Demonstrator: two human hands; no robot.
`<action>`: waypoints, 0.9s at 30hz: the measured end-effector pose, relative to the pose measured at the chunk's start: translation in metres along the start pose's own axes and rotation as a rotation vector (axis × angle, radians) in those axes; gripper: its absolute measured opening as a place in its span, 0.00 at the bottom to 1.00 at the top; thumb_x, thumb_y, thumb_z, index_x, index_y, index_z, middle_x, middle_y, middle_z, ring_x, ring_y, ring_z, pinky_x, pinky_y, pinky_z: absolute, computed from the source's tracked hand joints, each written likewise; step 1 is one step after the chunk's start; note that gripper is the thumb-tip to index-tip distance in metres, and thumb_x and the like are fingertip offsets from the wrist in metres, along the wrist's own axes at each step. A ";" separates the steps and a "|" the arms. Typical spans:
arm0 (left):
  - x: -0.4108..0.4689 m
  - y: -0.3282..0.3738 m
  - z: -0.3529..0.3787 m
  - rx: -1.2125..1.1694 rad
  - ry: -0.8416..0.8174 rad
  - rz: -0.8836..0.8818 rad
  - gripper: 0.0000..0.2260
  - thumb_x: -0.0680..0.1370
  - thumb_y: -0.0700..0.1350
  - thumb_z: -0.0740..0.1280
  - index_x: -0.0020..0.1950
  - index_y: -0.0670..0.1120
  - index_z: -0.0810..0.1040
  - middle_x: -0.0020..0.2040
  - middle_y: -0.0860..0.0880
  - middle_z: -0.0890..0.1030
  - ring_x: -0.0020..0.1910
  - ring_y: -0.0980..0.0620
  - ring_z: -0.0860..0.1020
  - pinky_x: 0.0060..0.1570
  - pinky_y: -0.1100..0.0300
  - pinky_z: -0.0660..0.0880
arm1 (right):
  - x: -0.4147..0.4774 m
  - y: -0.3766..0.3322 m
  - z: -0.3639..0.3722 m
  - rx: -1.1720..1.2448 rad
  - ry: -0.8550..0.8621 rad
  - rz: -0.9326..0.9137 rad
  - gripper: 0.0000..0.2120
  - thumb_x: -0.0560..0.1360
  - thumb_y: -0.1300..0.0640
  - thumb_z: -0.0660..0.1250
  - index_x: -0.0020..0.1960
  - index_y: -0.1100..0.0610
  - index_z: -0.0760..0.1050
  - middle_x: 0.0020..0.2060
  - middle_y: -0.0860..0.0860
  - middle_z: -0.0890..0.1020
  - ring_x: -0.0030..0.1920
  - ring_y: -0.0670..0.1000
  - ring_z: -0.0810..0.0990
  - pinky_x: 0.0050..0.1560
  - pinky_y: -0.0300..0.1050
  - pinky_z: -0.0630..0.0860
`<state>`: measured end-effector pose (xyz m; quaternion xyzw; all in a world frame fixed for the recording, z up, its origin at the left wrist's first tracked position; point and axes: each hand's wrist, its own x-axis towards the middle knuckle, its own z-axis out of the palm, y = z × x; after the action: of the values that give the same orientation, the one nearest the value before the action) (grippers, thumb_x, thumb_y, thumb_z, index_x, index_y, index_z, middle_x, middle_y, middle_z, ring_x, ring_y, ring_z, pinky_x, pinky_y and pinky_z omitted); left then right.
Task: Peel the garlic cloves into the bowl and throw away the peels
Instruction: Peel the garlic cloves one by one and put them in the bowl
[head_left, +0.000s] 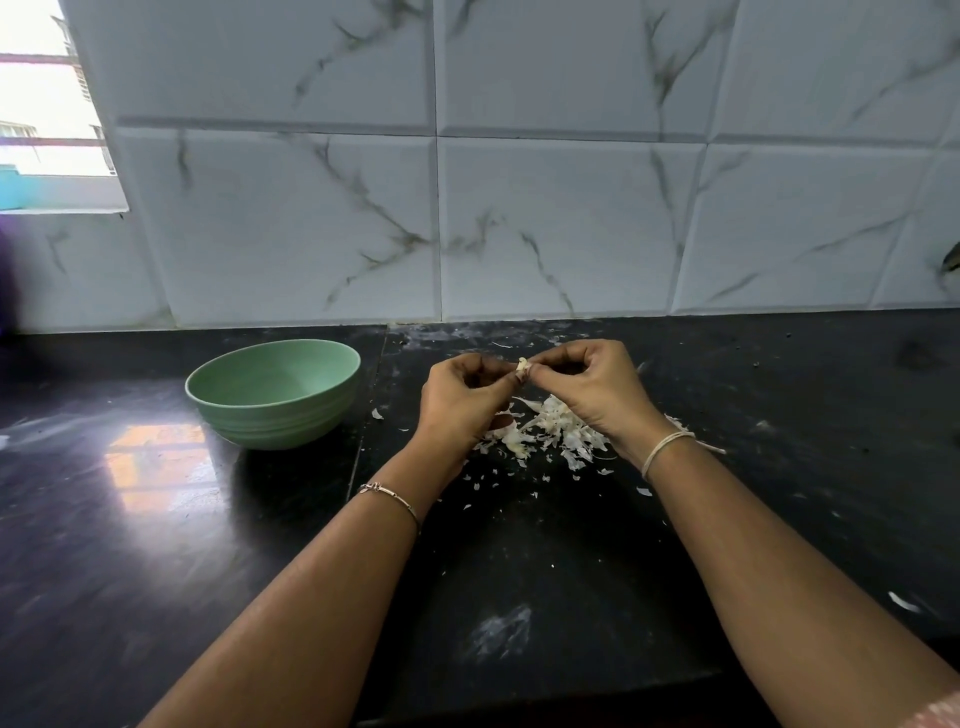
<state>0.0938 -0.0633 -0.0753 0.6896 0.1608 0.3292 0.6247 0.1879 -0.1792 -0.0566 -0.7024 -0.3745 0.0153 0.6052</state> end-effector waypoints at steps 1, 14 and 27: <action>0.000 0.000 0.000 0.004 -0.010 0.001 0.04 0.73 0.43 0.75 0.44 0.44 0.82 0.40 0.46 0.83 0.37 0.55 0.80 0.39 0.57 0.80 | 0.000 0.000 0.000 -0.004 0.002 0.000 0.02 0.70 0.62 0.76 0.42 0.57 0.84 0.38 0.50 0.85 0.40 0.43 0.83 0.40 0.31 0.76; 0.001 -0.003 0.002 0.343 0.022 0.159 0.05 0.76 0.42 0.72 0.51 0.47 0.84 0.42 0.51 0.85 0.42 0.54 0.83 0.45 0.58 0.81 | 0.002 0.004 -0.001 -0.047 0.050 0.002 0.02 0.69 0.63 0.76 0.40 0.58 0.84 0.38 0.52 0.85 0.40 0.46 0.82 0.41 0.33 0.76; 0.002 -0.005 0.003 0.510 0.066 0.246 0.06 0.77 0.44 0.70 0.53 0.50 0.84 0.40 0.58 0.81 0.41 0.58 0.81 0.46 0.61 0.78 | 0.000 0.001 0.001 0.039 0.058 0.047 0.03 0.69 0.64 0.75 0.38 0.59 0.83 0.36 0.52 0.85 0.35 0.42 0.81 0.38 0.28 0.75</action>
<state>0.0977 -0.0634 -0.0797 0.8276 0.1737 0.3740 0.3809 0.1875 -0.1785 -0.0578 -0.6994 -0.3395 0.0163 0.6288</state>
